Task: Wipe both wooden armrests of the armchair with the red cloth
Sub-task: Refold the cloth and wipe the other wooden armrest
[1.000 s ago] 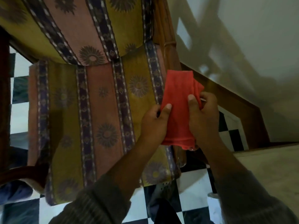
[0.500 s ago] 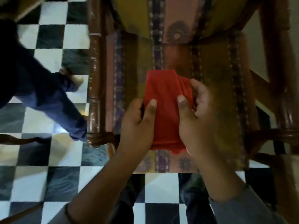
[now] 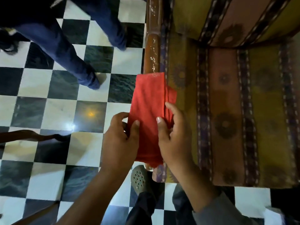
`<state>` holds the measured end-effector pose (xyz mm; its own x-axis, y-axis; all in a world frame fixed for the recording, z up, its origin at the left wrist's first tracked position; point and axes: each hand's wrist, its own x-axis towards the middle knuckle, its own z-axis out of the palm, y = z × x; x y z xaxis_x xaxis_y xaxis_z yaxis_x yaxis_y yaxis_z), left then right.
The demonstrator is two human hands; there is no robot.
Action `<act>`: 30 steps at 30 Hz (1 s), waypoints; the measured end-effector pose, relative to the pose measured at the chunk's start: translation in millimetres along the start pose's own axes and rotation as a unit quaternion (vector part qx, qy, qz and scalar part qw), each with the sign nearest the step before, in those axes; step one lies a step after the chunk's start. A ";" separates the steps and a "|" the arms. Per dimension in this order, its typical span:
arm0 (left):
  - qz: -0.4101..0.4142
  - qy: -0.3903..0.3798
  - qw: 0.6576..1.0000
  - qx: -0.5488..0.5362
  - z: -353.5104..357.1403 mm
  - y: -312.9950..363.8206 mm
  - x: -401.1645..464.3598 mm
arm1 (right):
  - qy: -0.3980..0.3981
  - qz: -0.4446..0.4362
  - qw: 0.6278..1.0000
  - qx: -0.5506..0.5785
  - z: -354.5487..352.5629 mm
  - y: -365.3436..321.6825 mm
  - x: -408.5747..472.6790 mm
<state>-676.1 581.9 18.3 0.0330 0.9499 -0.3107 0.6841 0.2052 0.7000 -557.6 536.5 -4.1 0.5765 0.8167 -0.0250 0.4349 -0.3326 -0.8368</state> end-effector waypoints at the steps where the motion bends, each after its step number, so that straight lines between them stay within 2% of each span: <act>1: 0.015 0.011 1.000 0.012 2.3 -2.5 -0.5 | 0.006 0.003 1.000 0.008 0.1 6.5 0.0; 4: 0.159 0.030 0.983 0.088 10.4 9.0 -4.1 | 0.031 0.019 0.999 0.029 -9.2 27.2 7.8; 6: 0.242 -0.008 0.956 0.168 20.4 25.1 -1.0 | 0.025 0.019 0.999 -0.007 -16.9 43.5 19.0; 9: 0.287 -0.096 0.904 0.304 44.3 39.9 12.6 | -0.015 -0.017 0.988 -0.156 -18.9 76.3 41.3; 11: 0.293 -0.094 0.880 0.362 56.0 38.1 20.3 | -0.105 -0.034 0.963 -0.248 -10.4 96.6 62.5; 13: 0.291 -0.063 0.887 0.352 61.2 34.3 21.4 | -0.184 -0.082 0.936 -0.289 6.0 116.3 81.2; 15: 0.297 -0.031 0.895 0.332 65.7 33.7 19.1 | -0.212 -0.120 0.903 -0.352 20.5 132.7 90.2; 17: 0.297 -0.015 0.890 0.345 69.1 32.5 20.6 | -0.208 -0.145 0.888 -0.384 32.1 147.0 88.9; 22: 0.308 -0.020 0.876 0.370 69.7 43.2 39.3 | -0.189 -0.166 0.893 -0.373 29.1 151.8 84.0; 27: 0.339 -0.011 0.866 0.368 73.0 55.8 67.0 | -0.197 -0.172 0.870 -0.419 33.3 159.4 84.7; 30: 0.351 -0.005 0.885 0.305 69.9 53.8 71.2 | -0.179 -0.174 0.881 -0.401 33.7 160.7 85.9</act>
<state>-586.1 644.1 -11.1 0.6107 0.7900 0.0550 0.7583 -0.6033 0.2470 -461.5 569.1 -159.2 0.1175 0.9839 -0.1345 0.9744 -0.1403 -0.1757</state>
